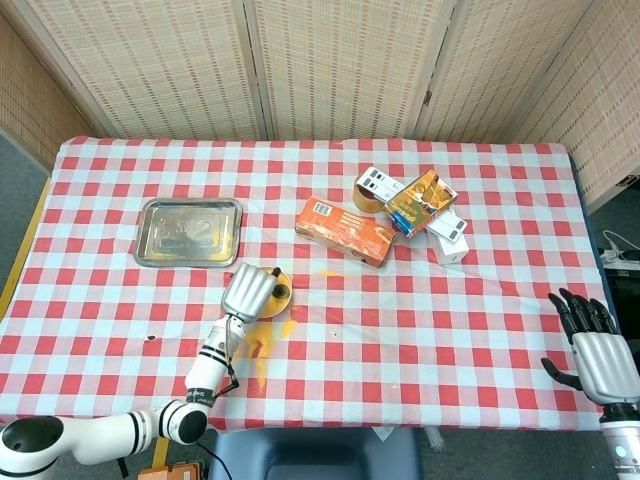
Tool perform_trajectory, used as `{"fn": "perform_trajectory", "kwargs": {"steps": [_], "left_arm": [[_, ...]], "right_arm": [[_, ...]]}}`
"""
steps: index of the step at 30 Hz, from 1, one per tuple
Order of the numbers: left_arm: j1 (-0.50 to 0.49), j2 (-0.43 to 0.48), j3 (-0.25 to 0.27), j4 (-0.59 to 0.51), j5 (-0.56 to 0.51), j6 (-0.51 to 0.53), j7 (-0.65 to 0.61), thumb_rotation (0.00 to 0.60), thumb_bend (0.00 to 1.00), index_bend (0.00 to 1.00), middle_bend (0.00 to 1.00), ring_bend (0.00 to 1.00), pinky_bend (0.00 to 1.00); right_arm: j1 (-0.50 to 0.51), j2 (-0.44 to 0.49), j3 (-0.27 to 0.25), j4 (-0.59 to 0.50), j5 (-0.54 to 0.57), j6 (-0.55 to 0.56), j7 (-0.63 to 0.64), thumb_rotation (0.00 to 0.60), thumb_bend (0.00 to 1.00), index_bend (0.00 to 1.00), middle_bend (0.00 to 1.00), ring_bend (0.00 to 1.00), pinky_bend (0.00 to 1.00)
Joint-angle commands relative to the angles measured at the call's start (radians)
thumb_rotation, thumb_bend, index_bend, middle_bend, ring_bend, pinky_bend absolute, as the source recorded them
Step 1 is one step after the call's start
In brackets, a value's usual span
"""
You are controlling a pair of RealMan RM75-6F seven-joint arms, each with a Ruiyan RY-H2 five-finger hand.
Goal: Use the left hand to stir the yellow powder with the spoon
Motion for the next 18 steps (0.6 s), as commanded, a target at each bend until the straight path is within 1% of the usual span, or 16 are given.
{"fn": "perform_trajectory", "kwargs": {"steps": [1,6,11,15,18], "left_arm": [[-0.001,0.005,0.006,0.001,-0.006,0.004,-0.004,0.6,0.45,0.38,1.0,1.0,1.0],[0.006,0.032,0.017,-0.017,0.007,0.031,-0.037,0.6,0.45,0.38,1.0,1.0,1.0],[0.017,0.09,0.021,-0.043,0.029,0.057,-0.071,0.6,0.45,0.43,1.0,1.0,1.0],[0.025,0.144,0.019,-0.055,-0.011,0.033,-0.086,0.6,0.45,0.44,1.0,1.0,1.0],[0.024,0.167,0.024,-0.056,-0.035,0.01,-0.101,0.6,0.45,0.44,1.0,1.0,1.0]], "right_arm": [[-0.002,0.001,0.0,-0.002,-0.004,0.006,-0.001,0.6,0.15,0.0,0.0,0.0,0.0],[-0.002,-0.001,-0.002,-0.003,-0.007,0.005,-0.005,0.6,0.15,0.0,0.0,0.0,0.0],[-0.001,-0.002,-0.005,-0.005,-0.011,0.002,-0.007,0.6,0.15,0.0,0.0,0.0,0.0],[-0.005,0.0,-0.004,-0.008,-0.014,0.014,-0.009,0.6,0.15,0.0,0.0,0.0,0.0],[-0.005,0.0,-0.003,-0.009,-0.013,0.014,-0.011,0.6,0.15,0.0,0.0,0.0,0.0]]}}
